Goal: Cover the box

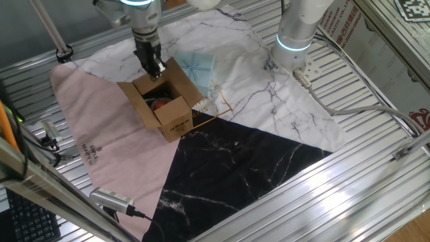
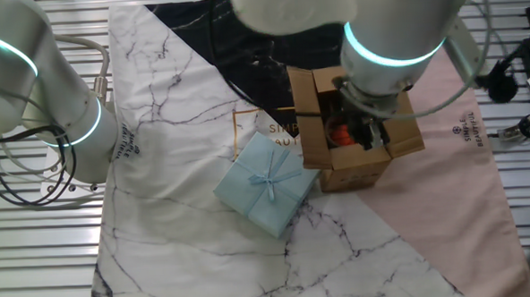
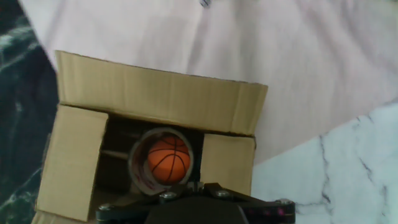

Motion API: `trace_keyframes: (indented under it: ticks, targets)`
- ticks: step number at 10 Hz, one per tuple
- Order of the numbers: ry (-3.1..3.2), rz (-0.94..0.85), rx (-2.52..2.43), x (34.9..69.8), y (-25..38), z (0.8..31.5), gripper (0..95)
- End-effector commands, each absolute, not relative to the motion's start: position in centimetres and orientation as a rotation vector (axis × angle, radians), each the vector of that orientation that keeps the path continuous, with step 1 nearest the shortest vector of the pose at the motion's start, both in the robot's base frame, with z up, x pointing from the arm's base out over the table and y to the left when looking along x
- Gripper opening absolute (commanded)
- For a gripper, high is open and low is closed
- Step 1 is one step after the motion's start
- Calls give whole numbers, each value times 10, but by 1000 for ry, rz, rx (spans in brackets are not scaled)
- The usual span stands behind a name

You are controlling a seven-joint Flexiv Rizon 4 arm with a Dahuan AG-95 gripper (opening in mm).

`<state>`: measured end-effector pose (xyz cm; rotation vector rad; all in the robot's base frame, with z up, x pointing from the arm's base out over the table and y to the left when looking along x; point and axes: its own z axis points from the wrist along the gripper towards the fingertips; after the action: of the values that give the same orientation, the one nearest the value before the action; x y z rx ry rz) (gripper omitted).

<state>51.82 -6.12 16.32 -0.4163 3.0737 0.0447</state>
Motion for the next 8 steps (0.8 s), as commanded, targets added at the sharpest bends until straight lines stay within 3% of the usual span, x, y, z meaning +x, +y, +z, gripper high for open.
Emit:
trace_keyframes:
  ticks: [1,8]
  targets:
    - [3062,48,-427,517,-61,163,0]
    - [3060,46,-411,517,-61,165,0]
